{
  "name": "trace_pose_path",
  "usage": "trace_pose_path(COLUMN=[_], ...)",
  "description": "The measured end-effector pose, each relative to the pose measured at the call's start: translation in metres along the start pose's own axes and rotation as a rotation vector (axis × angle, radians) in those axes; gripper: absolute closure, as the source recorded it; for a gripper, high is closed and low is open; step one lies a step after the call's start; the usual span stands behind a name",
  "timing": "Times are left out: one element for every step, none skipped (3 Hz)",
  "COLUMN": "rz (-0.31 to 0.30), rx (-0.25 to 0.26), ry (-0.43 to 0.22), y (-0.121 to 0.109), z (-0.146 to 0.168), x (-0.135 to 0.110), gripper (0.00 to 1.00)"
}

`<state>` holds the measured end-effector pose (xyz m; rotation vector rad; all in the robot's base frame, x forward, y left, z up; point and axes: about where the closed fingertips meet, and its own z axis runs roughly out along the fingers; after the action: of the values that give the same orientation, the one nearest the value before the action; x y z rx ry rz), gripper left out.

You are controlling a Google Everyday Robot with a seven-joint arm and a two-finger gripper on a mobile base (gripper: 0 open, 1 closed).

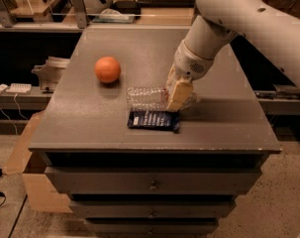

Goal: Move water bottle near rxbar blueberry

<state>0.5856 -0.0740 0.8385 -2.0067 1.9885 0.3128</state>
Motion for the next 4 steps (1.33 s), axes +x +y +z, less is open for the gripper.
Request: trace_pose_path(rz=[0.000,0.000,0.012,0.016], rx=[0.000,0.000,-0.006,-0.020], ry=[0.000,0.000,-0.005,-0.008], y=[-0.0001,-0.0001,-0.0017,-0.0033], z=[-0.0012,-0.0013,0.0009,0.0053], x=[-0.0004,-0.0004,0.0042,0.0054], gripper=[0.59,0.36,0.13,0.00])
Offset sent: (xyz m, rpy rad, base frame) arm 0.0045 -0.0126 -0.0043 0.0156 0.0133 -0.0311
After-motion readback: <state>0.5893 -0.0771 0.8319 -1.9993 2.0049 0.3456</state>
